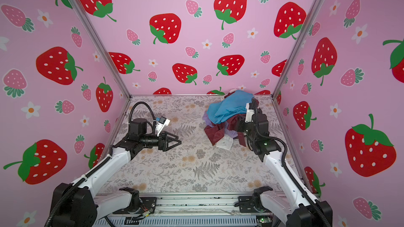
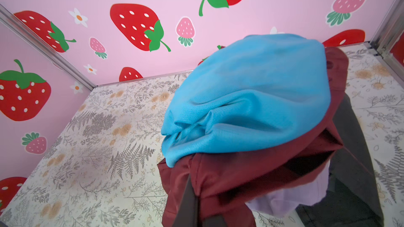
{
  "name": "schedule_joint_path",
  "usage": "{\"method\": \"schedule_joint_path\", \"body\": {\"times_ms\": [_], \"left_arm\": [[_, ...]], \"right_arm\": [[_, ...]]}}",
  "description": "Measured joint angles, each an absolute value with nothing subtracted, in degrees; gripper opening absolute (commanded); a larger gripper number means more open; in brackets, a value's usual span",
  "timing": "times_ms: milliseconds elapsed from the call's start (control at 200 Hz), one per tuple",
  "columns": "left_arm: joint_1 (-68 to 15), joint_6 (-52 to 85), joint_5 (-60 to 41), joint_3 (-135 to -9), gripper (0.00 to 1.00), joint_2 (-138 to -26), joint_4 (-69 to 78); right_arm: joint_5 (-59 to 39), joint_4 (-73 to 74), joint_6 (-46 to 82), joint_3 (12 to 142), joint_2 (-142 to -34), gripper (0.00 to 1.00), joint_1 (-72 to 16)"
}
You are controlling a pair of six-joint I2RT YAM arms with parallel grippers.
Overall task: Pick out a specific cloth from the pile
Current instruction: 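Grasp the maroon shirt with the right gripper and pull it out of the pile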
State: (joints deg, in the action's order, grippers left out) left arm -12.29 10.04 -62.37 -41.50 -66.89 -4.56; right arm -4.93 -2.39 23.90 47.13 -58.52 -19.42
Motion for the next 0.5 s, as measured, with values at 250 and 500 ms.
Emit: {"method": "schedule_joint_path", "body": {"times_ms": [250, 500], "left_arm": [[-12.49, 9.82, -62.08, -41.5, 0.99, -65.93, -4.58], [-12.67, 9.23, -61.95, -41.5, 0.99, -65.63, -4.99]], "right_arm": [[-3.14, -5.78, 22.13, 51.07, -56.9, 0.0, -19.51], [2.04, -9.69, 20.08, 55.42, -53.67, 0.0, -19.51]]}}
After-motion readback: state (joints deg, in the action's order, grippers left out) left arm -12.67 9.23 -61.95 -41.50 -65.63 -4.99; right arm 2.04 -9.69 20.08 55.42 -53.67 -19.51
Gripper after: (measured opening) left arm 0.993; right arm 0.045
